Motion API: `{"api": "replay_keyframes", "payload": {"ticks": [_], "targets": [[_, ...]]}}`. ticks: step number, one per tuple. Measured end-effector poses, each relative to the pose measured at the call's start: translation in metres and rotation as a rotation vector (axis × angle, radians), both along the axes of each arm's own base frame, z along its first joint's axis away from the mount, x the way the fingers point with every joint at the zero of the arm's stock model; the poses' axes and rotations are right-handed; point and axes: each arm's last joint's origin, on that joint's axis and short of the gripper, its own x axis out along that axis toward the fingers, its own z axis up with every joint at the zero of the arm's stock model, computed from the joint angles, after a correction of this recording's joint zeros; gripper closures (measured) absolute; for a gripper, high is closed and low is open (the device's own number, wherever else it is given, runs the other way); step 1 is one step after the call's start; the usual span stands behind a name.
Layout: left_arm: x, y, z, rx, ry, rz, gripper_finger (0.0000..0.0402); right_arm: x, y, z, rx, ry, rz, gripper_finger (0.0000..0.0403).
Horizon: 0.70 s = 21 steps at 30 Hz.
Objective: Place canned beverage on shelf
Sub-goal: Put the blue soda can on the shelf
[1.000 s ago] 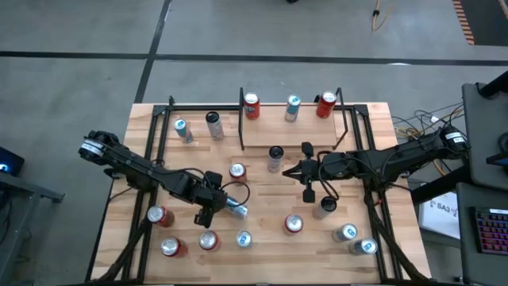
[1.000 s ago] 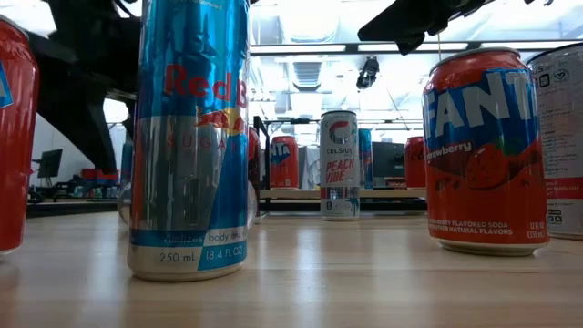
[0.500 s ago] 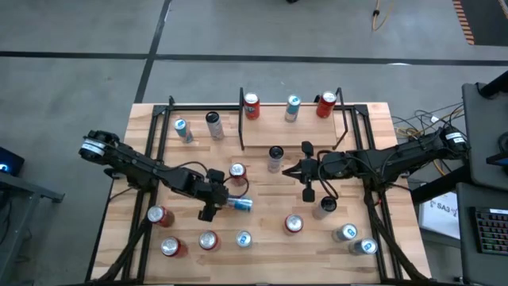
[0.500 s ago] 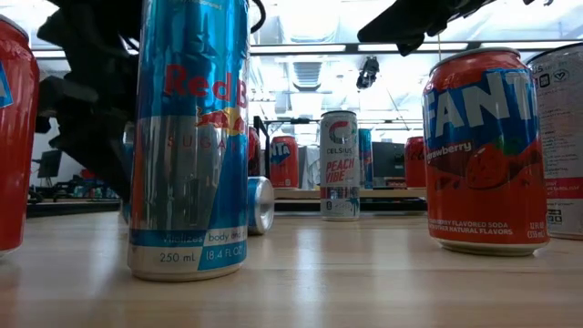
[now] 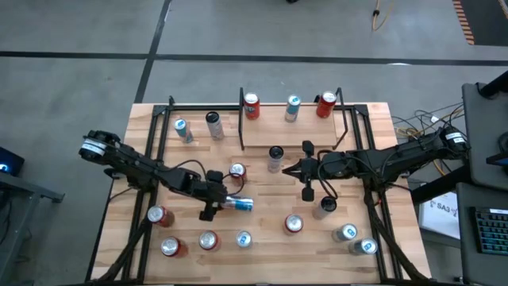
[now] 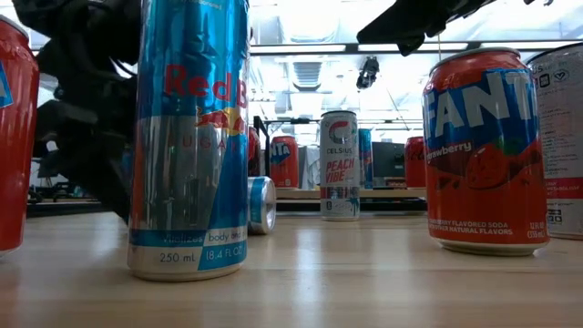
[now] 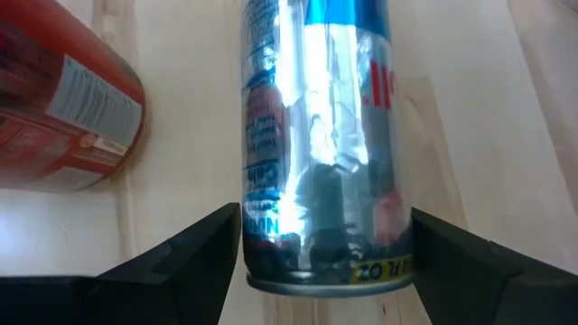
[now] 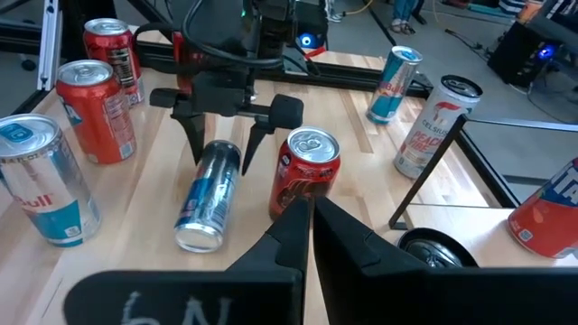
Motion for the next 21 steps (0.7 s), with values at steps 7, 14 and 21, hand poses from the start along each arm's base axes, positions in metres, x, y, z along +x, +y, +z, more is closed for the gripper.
{"api": "replay_keyframes", "payload": {"ticks": [7,14,21], "targets": [[-0.001,0.000,-0.002,-0.025,-0.005,0.023,0.0176,0.000,0.000,0.000,0.000,-0.003,-0.001,0.0394],[0.001,-0.001,0.009,-0.018,0.032,0.030,0.0183,0.000,0.000,0.000,0.000,-0.004,-0.001,0.0394],[0.008,-0.002,0.048,0.069,0.108,0.034,0.0183,0.000,0.000,0.000,0.025,-0.008,-0.010,0.0394]]}}
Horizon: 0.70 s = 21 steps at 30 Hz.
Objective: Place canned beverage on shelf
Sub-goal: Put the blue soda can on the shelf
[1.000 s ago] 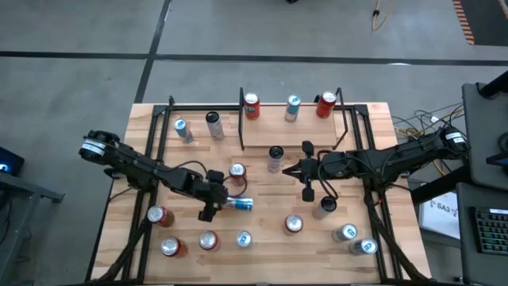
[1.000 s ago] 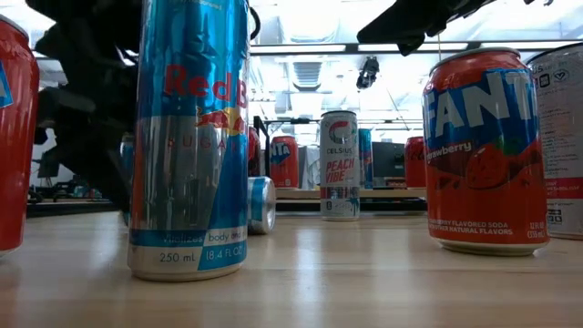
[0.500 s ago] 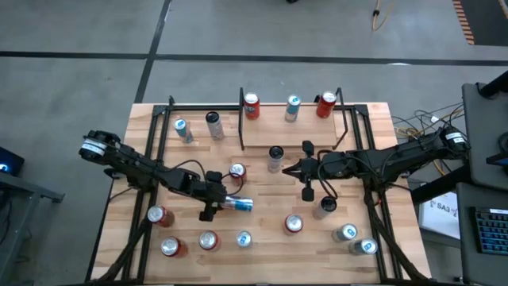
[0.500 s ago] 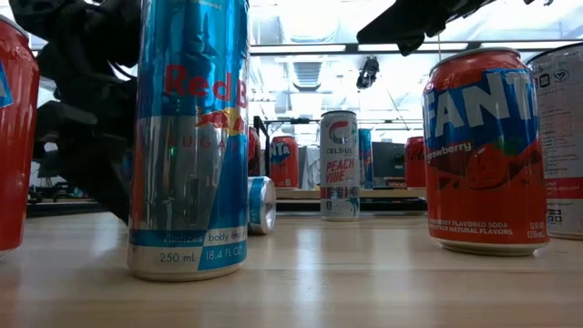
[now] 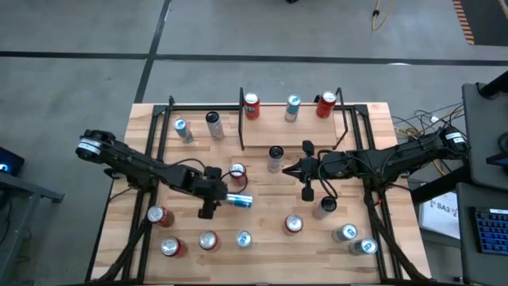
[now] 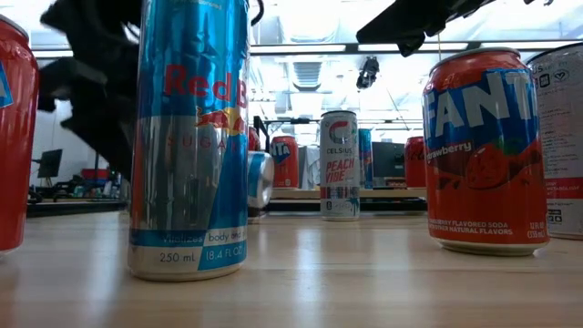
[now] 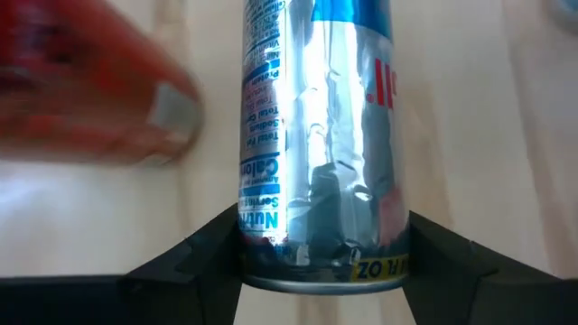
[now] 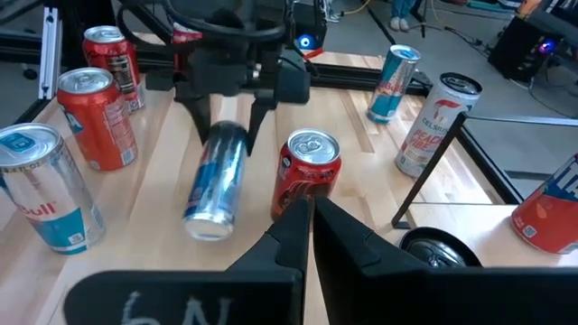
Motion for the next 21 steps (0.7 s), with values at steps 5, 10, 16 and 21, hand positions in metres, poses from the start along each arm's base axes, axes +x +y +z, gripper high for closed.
{"api": "replay_keyframes", "payload": {"ticks": [5,10,16,21], "targets": [[0.002,-0.008,0.024,0.048,0.023,-0.017,0.0183,0.001,0.000,0.002,0.032,-0.020,-0.009,0.0394],[0.000,-0.015,0.045,0.064,0.088,-0.046,0.0183,0.001,0.000,0.002,0.067,-0.023,-0.020,0.0394],[0.002,-0.015,0.077,0.073,0.103,-0.045,0.0183,0.004,0.001,0.008,0.128,-0.094,-0.033,0.0394],[0.007,-0.017,0.105,0.048,0.051,-0.024,0.0183,0.012,0.002,0.002,0.144,-0.098,-0.037,0.0394]]}}
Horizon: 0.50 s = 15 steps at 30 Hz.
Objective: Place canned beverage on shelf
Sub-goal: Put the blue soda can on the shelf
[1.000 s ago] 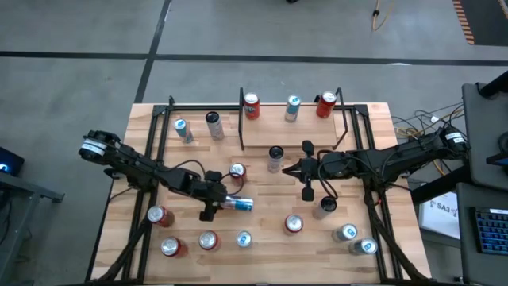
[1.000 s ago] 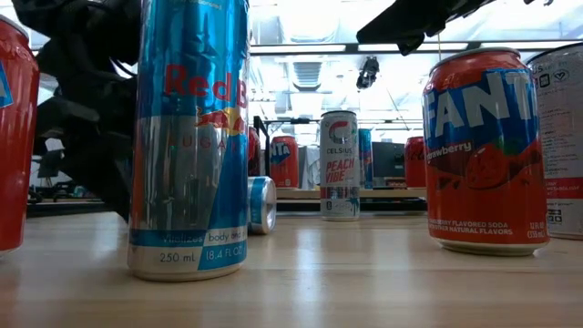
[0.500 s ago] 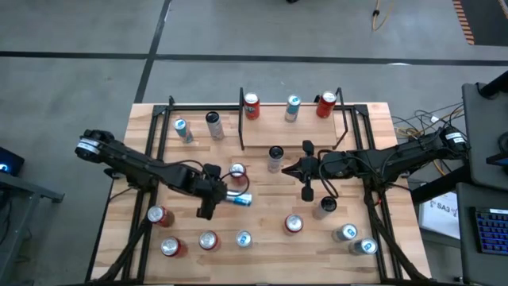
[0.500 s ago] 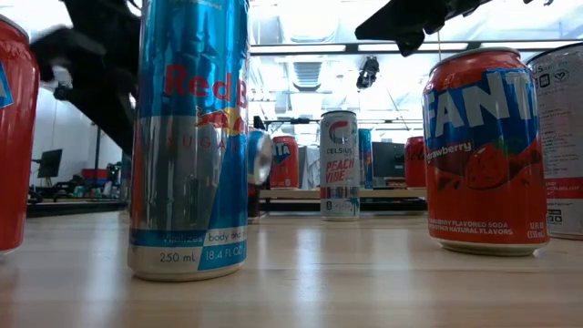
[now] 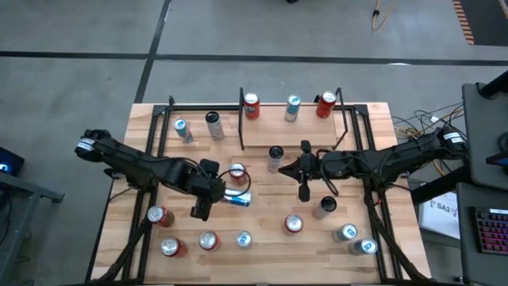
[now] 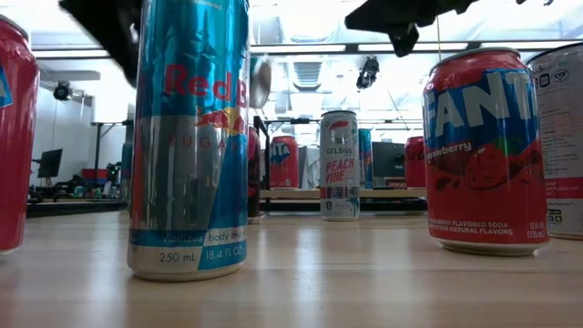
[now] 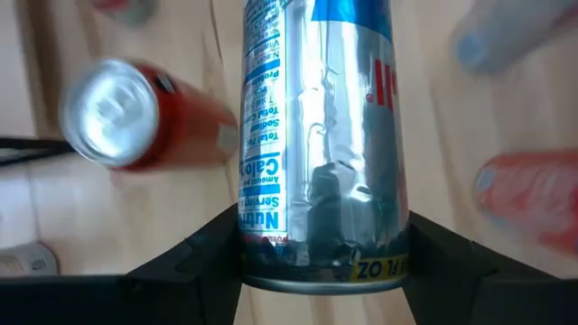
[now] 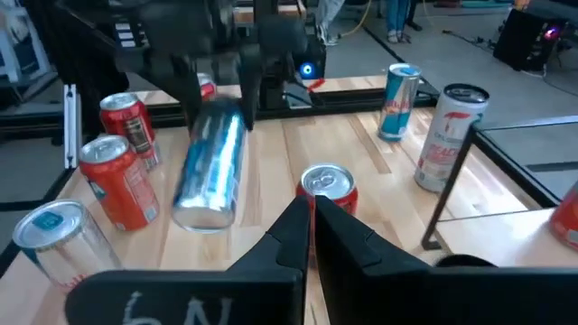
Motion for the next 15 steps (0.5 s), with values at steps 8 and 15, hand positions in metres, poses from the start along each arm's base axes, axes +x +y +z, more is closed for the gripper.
{"api": "replay_keyframes", "payload": {"ticks": [8,15], "targets": [[0.004,-0.001,0.031,-0.026,-0.075,0.007,0.0183,0.025,0.006,0.002,0.002,0.050,0.028,0.0394],[0.000,0.001,0.028,0.001,-0.038,0.037,0.0183,0.053,0.011,0.011,-0.021,0.210,0.033,0.0394]]}}
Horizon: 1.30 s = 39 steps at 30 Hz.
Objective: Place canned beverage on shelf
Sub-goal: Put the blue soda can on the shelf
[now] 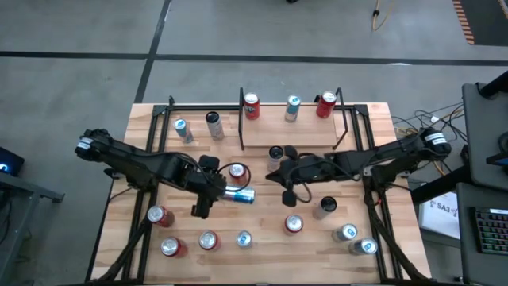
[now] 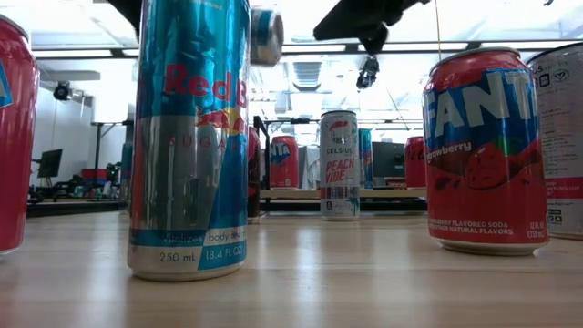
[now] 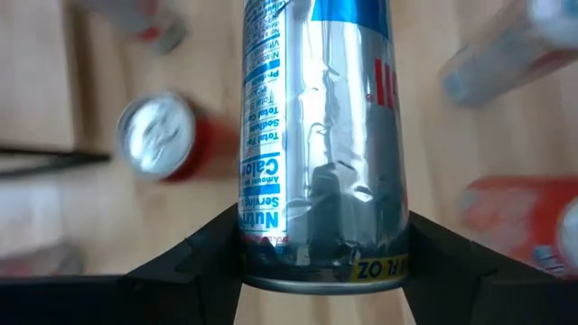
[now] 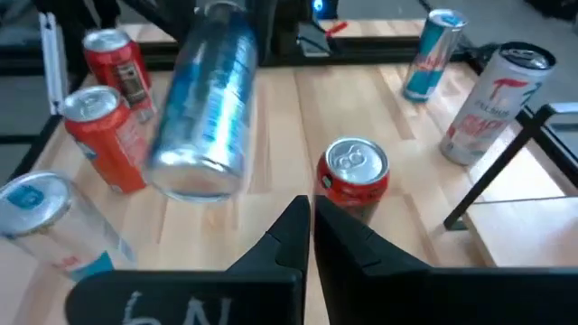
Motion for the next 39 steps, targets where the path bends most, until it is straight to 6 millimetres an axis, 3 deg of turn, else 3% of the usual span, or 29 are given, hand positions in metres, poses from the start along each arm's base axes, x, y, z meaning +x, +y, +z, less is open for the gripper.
{"api": "replay_keyframes", "payload": {"ticks": [6,15,19,30,35,39], "targets": [[-0.004,0.007,-0.006,0.151,0.049,0.136,0.0183,0.024,0.004,0.014,-0.037,0.126,0.008,0.0394],[-0.005,0.008,-0.009,0.166,0.061,0.141,0.0183,0.063,0.011,0.035,-0.128,0.185,0.051,0.0371],[-0.005,0.008,-0.010,0.168,0.066,0.141,0.0183,0.077,0.012,0.035,-0.138,0.234,0.052,0.0315],[-0.006,0.008,-0.010,0.169,0.066,0.138,0.0183,0.104,0.014,0.029,-0.215,0.332,-0.008,0.0099],[-0.006,0.008,-0.010,0.176,0.063,0.138,0.0183,0.112,0.016,0.025,-0.215,0.341,0.014,0.0047],[-0.005,0.008,-0.010,0.174,0.058,0.139,0.0183,0.115,0.014,0.020,-0.215,0.345,0.011,0.0038]]}}
